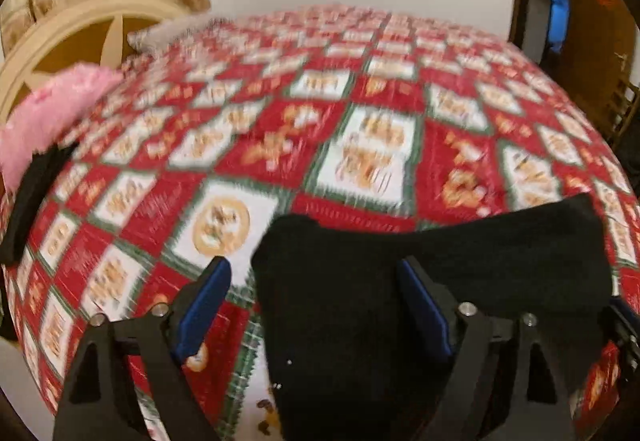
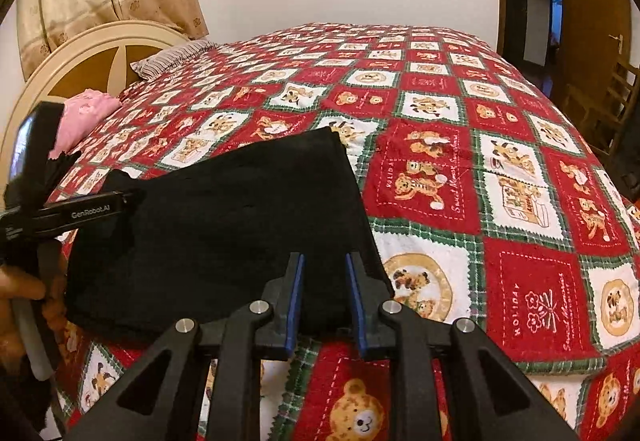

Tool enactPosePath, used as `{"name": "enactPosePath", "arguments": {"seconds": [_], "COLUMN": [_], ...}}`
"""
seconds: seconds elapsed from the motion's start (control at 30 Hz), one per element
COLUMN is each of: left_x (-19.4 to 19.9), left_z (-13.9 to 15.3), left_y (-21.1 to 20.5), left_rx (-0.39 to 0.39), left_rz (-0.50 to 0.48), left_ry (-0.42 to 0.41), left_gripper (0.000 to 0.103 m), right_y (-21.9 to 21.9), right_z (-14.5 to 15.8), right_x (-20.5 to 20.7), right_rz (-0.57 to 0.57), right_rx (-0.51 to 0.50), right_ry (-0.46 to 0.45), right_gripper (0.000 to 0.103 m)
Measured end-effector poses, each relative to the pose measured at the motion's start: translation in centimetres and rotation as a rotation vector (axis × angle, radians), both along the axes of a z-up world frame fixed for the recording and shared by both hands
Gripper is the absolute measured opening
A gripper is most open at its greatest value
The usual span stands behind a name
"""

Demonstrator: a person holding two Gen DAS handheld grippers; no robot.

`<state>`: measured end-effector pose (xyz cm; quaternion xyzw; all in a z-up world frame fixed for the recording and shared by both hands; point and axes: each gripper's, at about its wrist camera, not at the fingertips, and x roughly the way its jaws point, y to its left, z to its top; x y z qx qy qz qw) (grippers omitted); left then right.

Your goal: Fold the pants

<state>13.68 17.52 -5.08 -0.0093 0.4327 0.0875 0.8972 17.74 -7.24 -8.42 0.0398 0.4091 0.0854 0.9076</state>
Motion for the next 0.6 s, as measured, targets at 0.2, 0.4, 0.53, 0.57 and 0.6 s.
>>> {"name": "enactPosePath", "arguments": {"seconds": [0.2, 0.4, 0.53, 0.57, 0.6], "left_x": [0.6, 1.6, 1.7, 1.5, 1.2], "left_z": [-1.6, -2.7, -2.8, -2.7, -2.5], "left_y": [1.0, 1.2, 1.8, 1.8, 1.8], "left_rx": [-0.075, -0.051, -0.096, -0.091, -0.089], "left_rz": [0.036, 0.04, 0.025, 0.02, 0.018], "left_ry": [0.053, 0.043, 0.051, 0.047, 0.042], "left_gripper": [0.09, 0.103, 0.103, 0.103, 0.103], "right_y": [0.0, 0.6, 0.6, 0.7, 0.7], "right_z": [-0.4, -0.5, -0.3, -0.3, -0.3], "right_x": [0.6, 0.4, -0.2, -0.4, -0.5], "right_rz": [-0.014, -0.013, -0.001, 0.002, 0.003], "right_rx": [-0.008, -0.053, -0.077, -0.086, -0.092], "right_ry": [-0.021, -0.046, -0.036, -0.039, -0.04], "right_gripper": [0.021, 0.022, 0.022, 0.022, 0.022]}}
